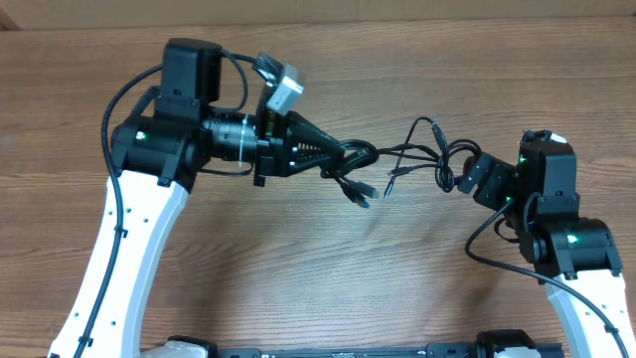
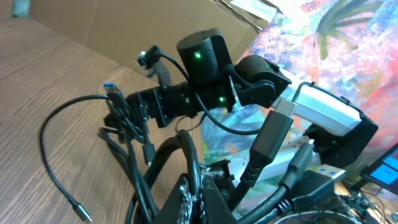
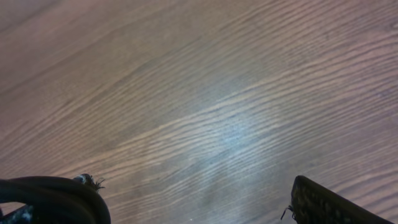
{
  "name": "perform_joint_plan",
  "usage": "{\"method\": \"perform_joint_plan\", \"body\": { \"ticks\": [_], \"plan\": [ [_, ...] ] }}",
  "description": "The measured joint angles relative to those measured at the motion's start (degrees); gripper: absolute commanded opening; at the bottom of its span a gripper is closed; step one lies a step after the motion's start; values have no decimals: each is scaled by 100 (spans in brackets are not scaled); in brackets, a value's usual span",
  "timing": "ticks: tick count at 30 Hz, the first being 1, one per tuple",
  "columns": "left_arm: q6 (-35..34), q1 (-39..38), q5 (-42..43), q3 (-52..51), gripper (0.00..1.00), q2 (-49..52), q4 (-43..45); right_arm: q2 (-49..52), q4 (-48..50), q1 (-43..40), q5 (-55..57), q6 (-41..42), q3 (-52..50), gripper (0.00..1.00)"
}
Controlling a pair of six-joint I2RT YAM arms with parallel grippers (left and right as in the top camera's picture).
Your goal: Untangle cables
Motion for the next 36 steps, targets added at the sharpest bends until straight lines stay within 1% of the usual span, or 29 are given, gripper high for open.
{"method": "perform_joint_plan", "body": {
  "ticks": [3,5,6,8,13,15,16,21,22,25,29,33,35,36],
  "plan": [
    [0,46,2,0,4,0,2,0,-57,0,2,0,0,97],
    [0,48,2,0,4,0,2,0,-83,0,0,0,0,93],
    [0,50,2,0,4,0,0,0,-94,-2,0,-2,0,90],
    [2,50,2,0,4,0,0,0,-103,0,-22,-4,0,81],
    [0,50,2,0,4,0,0,0,-142,4,-264,-24,0,49],
    [2,50,2,0,4,0,0,0,-142,15,-391,-11,0,40],
    [2,50,4,0,4,0,0,0,-138,22,-463,-7,0,34],
    [2,50,4,0,4,0,0,0,-144,26,-850,-4,0,20],
    [2,50,4,0,4,0,0,0,-144,26,-920,-7,0,18],
    [2,50,-39,0,17,0,-26,0,-144,26,-1075,-4,0,12],
    [4,68,-203,9,26,0,-188,17,-212,-7,-1182,-24,0,4],
    [0,68,-426,9,38,0,-293,37,-223,-7,-1357,-15,0,4],
    [4,68,-546,9,41,0,-321,37,-223,-7,-1384,-20,0,4],
    [4,68,-612,9,39,0,-341,37,-223,-9,-1405,-15,0,4]
  ]
}}
